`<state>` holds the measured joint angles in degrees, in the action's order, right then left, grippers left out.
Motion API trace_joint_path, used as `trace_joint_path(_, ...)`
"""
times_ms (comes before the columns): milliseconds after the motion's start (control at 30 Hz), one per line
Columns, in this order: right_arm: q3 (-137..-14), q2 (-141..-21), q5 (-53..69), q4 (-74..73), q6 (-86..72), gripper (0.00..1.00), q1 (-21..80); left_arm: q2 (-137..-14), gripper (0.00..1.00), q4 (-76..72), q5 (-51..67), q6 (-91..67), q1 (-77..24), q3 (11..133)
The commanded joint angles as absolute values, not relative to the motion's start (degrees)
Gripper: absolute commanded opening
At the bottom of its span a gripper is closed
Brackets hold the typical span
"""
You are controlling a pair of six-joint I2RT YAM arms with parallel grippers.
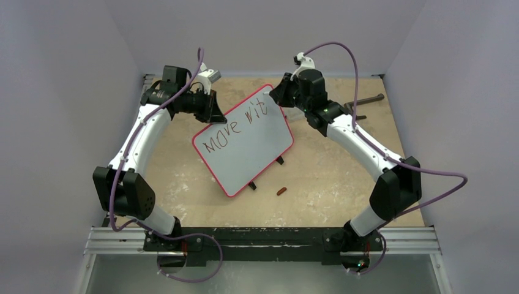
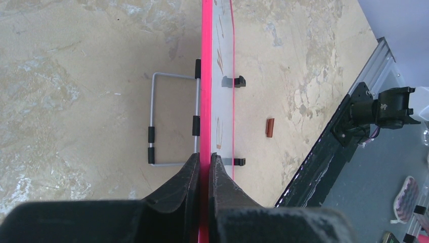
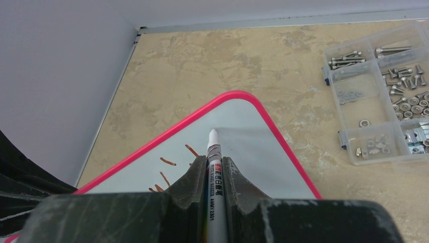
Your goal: Write a sentence on the whiteboard
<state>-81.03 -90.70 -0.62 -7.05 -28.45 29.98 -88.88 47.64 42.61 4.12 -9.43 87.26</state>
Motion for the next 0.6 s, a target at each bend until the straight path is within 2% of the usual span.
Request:
trace_joint_path(0, -80.58, -89.64, -1.58, -5.24, -28.61, 0.00, 29.84, -86.14, 0.00, 43.78, 41.57, 6.68, -9.23, 87.56)
trace_joint_path(567, -70.06, -85.17, -0.79, -5.28, -29.50, 0.00, 29.88, -85.70, 0.00, 43.61, 41.64, 6.56, -9.21, 87.41)
